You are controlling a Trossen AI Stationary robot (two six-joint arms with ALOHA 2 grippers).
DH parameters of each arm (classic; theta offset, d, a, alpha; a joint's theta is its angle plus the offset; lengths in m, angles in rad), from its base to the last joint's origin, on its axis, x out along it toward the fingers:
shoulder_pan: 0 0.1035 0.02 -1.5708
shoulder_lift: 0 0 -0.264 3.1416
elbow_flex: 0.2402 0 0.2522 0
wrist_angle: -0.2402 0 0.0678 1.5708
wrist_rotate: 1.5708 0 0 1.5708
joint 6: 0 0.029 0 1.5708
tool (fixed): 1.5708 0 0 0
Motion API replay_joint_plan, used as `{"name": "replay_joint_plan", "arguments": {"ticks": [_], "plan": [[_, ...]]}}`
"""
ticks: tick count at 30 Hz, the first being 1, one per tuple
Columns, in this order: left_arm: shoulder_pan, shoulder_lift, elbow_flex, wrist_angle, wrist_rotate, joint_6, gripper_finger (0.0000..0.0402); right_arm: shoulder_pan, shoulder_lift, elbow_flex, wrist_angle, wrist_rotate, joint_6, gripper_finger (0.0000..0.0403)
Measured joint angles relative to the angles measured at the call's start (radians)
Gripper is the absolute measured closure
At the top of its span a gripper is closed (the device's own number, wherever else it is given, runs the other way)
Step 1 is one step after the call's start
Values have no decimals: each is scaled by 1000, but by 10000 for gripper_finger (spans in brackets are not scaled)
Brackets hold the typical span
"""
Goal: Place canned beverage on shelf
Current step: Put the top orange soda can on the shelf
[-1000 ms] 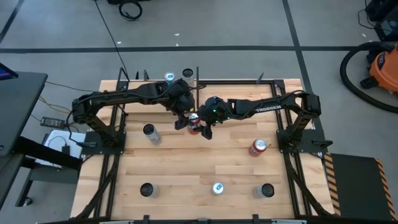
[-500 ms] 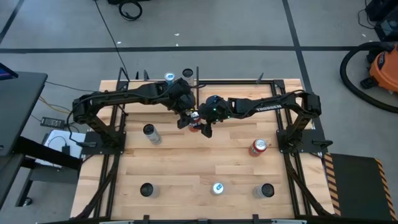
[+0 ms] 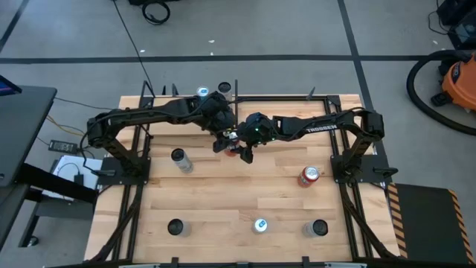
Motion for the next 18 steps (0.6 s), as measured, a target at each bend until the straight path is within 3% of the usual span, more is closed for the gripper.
{"name": "replay_joint_plan", "arguments": {"ticks": [18], "plan": [[-1, 25, 3, -41, 8, 15, 85, 0, 5, 3, -33, -5, 4, 113]]}}
